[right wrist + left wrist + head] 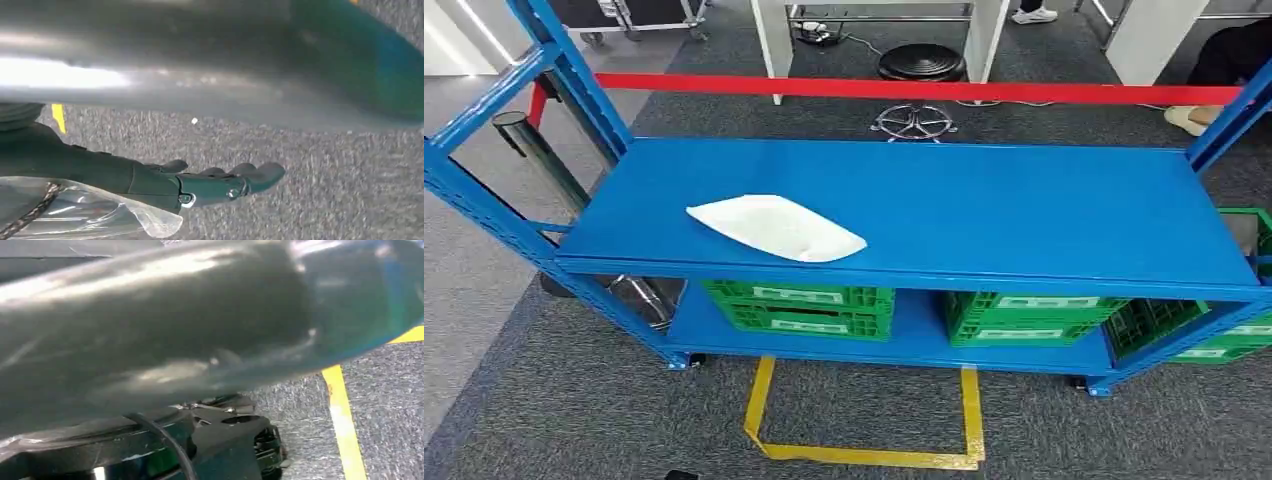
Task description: Take the parts from the cabinet and place them on the table.
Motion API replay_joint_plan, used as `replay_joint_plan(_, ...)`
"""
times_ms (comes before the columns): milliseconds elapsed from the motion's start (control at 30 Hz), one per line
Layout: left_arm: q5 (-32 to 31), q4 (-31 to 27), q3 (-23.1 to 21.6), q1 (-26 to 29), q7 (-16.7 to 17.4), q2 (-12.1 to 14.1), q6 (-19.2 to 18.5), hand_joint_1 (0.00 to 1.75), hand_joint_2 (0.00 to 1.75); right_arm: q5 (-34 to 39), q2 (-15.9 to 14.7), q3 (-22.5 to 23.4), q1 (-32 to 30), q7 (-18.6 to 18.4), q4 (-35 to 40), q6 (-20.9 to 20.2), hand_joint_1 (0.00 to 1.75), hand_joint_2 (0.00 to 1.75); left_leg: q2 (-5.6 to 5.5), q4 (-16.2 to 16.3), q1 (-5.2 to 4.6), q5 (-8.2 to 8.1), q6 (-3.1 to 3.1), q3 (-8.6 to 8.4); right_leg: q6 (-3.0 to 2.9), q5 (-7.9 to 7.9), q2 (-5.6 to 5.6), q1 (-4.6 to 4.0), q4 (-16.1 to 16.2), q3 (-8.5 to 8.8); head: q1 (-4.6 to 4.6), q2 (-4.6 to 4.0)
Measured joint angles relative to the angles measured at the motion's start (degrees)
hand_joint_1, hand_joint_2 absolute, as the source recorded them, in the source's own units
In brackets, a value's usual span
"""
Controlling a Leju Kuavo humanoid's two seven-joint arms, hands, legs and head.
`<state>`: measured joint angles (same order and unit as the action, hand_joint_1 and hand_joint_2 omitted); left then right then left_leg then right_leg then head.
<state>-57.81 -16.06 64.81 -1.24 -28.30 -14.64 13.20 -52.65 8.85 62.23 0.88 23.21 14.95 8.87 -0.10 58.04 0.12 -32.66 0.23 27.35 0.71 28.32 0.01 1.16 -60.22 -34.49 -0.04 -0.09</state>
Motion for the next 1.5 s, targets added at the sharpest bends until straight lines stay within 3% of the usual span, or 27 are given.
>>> replay_joint_plan(33,0.0,-0.1,0.0,0.0,0.0,0.0,0.0,0.00,0.00,0.0,0.0,0.1,-0.1,0.0,0.0,0.0,0.00,0.00,0.02,0.8,0.09,-0.68,-0.34,-0.05,-0.33,0.20,-0.02,0.10,0.1,0.36,-0.11,0.02)
replay_joint_plan(67,0.0,-0.1,0.0,-0.1,0.0,0.0,0.0,0.00,0.00,0.0,0.0,0.2,-0.1,0.0,0.0,0.0,0.00,0.00,0.03,3.8,0.10,-2.02,-0.62,1.50,-0.80,0.50,-0.11,0.09,0.1,0.68,-0.39,0.00)
replay_joint_plan(167,-0.2,-0.1,0.1,0.0,0.0,0.0,0.0,0.00,0.00,-0.1,0.0,0.3,0.1,0.0,0.0,0.0,0.00,0.00,0.02,17.1,0.12,-6.16,-0.85,9.42,-1.25,1.34,-0.06,-0.13,0.1,1.42,-0.31,0.00)
replay_joint_plan(200,-0.3,-0.1,0.1,0.1,0.0,0.0,0.0,0.00,0.00,-0.1,0.0,0.3,0.0,0.0,0.0,0.0,0.00,0.00,0.01,18.8,0.09,-5.52,-0.66,11.16,-1.27,1.72,0.04,-0.26,0.1,1.92,-0.33,0.00)
replay_joint_plan(233,-0.3,-0.1,0.1,0.2,0.0,0.0,0.0,0.00,0.00,-0.2,0.0,0.3,-0.1,0.0,0.0,0.0,0.00,0.00,0.01,18.0,0.03,-3.61,-0.34,11.36,-1.30,2.07,0.11,-0.40,0.1,2.49,-0.33,0.02)
replay_joint_plan(300,-0.3,-0.1,0.2,0.2,0.0,0.0,0.0,0.00,0.00,-0.2,0.0,0.3,-0.1,0.0,0.0,0.0,0.00,0.00,-0.03,10.3,-0.47,3.19,1.08,9.45,-1.32,2.87,0.29,-0.80,0.1,3.83,-0.33,0.00)
replay_joint_plan(333,-0.3,-0.1,0.3,0.3,0.0,0.0,0.0,0.00,0.00,-0.2,0.0,0.3,0.0,0.0,0.0,0.0,0.00,0.00,-0.05,5.6,-1.01,6.31,2.17,8.20,-1.31,3.26,0.33,-0.83,0.2,4.27,-0.33,0.00)
replay_joint_plan(367,-0.3,-0.2,0.4,0.2,0.0,0.2,0.0,0.00,0.00,-0.2,0.2,0.3,0.0,0.0,0.0,0.0,0.00,0.00,0.01,4.7,-1.30,5.52,2.94,7.58,-1.10,3.70,0.26,-1.03,0.3,4.21,-0.02,0.00)
replay_joint_plan(400,-0.3,-0.2,0.4,0.2,0.0,0.0,0.0,0.00,0.00,-0.2,0.1,0.3,0.2,0.1,0.1,0.0,0.00,0.00,0.09,2.9,-1.35,5.15,3.09,6.66,-0.75,3.89,0.50,-1.03,0.4,4.46,-0.17,0.00)
replay_joint_plan(500,-0.3,-0.2,0.5,0.3,0.0,0.0,0.0,0.00,0.00,-0.2,0.1,0.5,0.1,0.0,0.1,0.0,0.00,0.00,-0.10,1.4,-1.31,4.80,3.04,5.80,0.20,3.92,0.03,-0.98,1.6,5.18,-0.31,0.00)
replay_joint_plan(567,-0.4,-0.2,0.5,0.3,0.0,-0.1,0.2,0.00,0.00,-0.3,0.1,0.6,0.2,0.1,0.1,0.0,0.00,0.00,-0.01,-0.5,-0.66,5.32,2.87,4.04,0.69,5.37,0.03,-0.96,0.0,4.83,-0.20,0.00)
replay_joint_plan(633,-0.5,-0.2,0.5,0.1,0.0,-0.1,0.3,0.00,0.00,-0.4,0.2,0.7,0.3,0.1,0.1,0.0,0.00,0.00,0.04,-0.5,-0.56,5.12,3.00,3.86,1.19,8.99,0.04,-0.74,-8.0,0.20,-0.22,0.00)
replay_joint_plan(700,-0.5,-0.2,0.5,0.0,0.0,-0.2,0.3,0.00,0.00,-0.4,0.2,0.7,0.1,0.1,0.1,0.0,0.00,0.00,0.02,-0.5,-0.50,4.59,2.98,3.54,1.70,10.03,0.03,-0.46,-14.3,-4.42,-0.22,0.02)
replay_joint_plan(767,-0.5,-0.2,0.6,0.2,0.0,-0.2,0.2,0.00,0.00,-0.4,0.2,0.8,0.1,0.1,0.1,0.0,0.00,0.00,-0.06,-0.5,-0.23,3.80,2.55,2.51,2.18,5.44,0.00,-0.16,-11.1,-4.33,-0.20,0.02)
replay_joint_plan(833,-0.6,-0.2,0.6,0.2,0.0,-0.1,0.0,0.00,0.00,-0.3,0.2,0.9,0.1,0.0,0.1,-0.2,0.00,0.00,-0.06,-0.2,0.03,2.77,1.91,1.38,2.50,-0.72,-0.20,0.26,-2.2,-1.11,-0.17,0.00)
replay_joint_plan(867,-0.6,-0.2,0.7,0.2,0.0,0.1,-0.1,0.00,0.00,-0.4,0.3,0.9,0.1,0.0,0.0,-0.3,0.00,0.00,-0.09,0.0,-0.12,2.23,1.43,1.56,2.59,-0.45,-0.25,0.30,-0.5,-0.19,-0.06,0.02)
replay_joint_plan(900,-0.6,-0.2,0.8,0.0,0.1,0.1,-0.3,0.00,0.00,-0.5,0.5,0.9,0.4,0.0,0.0,-0.4,0.00,0.00,-0.11,0.7,-0.43,1.66,1.00,1.64,1.52,-0.29,0.00,0.22,0.4,0.57,-0.02,0.00)
replay_joint_plan(933,-0.6,-0.2,0.9,0.0,0.1,0.3,-0.5,0.00,0.00,-0.6,0.7,0.9,0.3,-0.2,0.0,-0.4,0.00,0.00,-0.07,0.3,-0.45,1.74,0.91,1.49,1.18,-0.26,-0.04,0.15,0.3,0.54,-0.22,0.02)
replay_joint_plan(1000,-0.5,-0.2,1.0,0.0,0.1,0.7,-0.7,0.00,0.00,-0.7,0.9,0.9,0.3,-0.2,0.0,-0.3,0.00,0.00,-0.05,0.4,-0.56,1.61,2.15,1.33,1.16,-0.40,0.04,0.28,0.5,0.60,-0.28,0.02)
replay_joint_plan(1100,-0.4,-0.2,1.1,0.0,0.1,1.1,-0.9,0.00,0.00,-1.0,1.2,0.9,0.4,-0.3,0.0,-0.2,0.00,0.00,-0.05,-0.1,-0.55,1.68,2.42,1.04,0.62,-0.04,0.08,0.12,0.5,0.62,-0.31,0.00)
replay_joint_plan(1133,-0.4,-0.2,1.1,0.0,0.1,1.2,-1.1,0.00,1.75,-1.0,1.4,0.9,0.5,-0.4,0.0,-0.2,0.00,1.75,-0.05,-0.2,-0.55,1.68,2.42,0.97,0.58,-0.01,0.07,0.11,0.5,0.65,-0.28,0.00)
replay_joint_plan(1267,-1.1,-0.2,1.4,0.0,1.0,1.9,-1.8,0.00,1.75,-1.7,1.9,0.9,0.7,-0.8,0.0,0.8,0.00,1.75,-0.05,-0.5,-0.48,1.70,2.36,0.82,0.24,0.21,0.05,-0.11,0.5,0.77,-0.28,0.00)
replay_joint_plan(1300,-1.2,-0.2,1.1,0.1,2.0,2.1,-1.9,0.00,0.00,-1.7,1.9,0.6,0.7,-1.3,0.0,1.0,0.00,1.75,-0.05,-0.5,-0.46,1.71,2.16,0.81,0.20,0.23,0.04,-0.12,0.5,0.78,-0.31,0.00)
replay_joint_plan(1333,-1.0,-0.2,0.3,0.2,2.8,2.5,-1.9,0.00,0.00,-1.6,1.8,-0.2,0.6,-1.9,0.0,1.0,0.00,1.75,-0.05,-0.6,-0.42,1.70,1.61,0.80,0.16,0.25,0.04,-0.15,0.5,0.79,-0.28,0.02)
replay_joint_plan(1367,-0.4,-0.2,-0.5,0.3,3.5,2.6,-2.1,0.00,0.00,-1.0,1.8,-1.0,0.4,-2.3,0.0,1.0,0.00,0.00,-0.05,-0.6,-0.35,1.67,1.04,0.79,0.15,0.26,0.04,-0.19,0.4,0.79,-0.29,0.02)
replay_joint_plan(1400,0.5,-0.2,-1.6,0.6,4.0,3.0,-2.3,0.00,0.00,-0.2,1.8,-1.9,0.3,-2.7,0.0,1.0,0.00,0.00,-0.05,-0.6,-0.28,1.67,0.61,0.79,0.15,0.26,0.04,-0.24,0.4,0.79,-0.26,0.00)
replay_joint_plan(1500,3.7,-0.4,-4.2,1.1,5.5,3.6,-3.0,0.00,0.00,2.7,1.6,-4.4,-0.2,-3.9,0.2,0.7,0.00,0.00,-0.05,-0.6,-0.29,1.61,0.39,0.79,0.14,0.25,0.04,-0.23,0.4,0.87,-0.26,0.00)
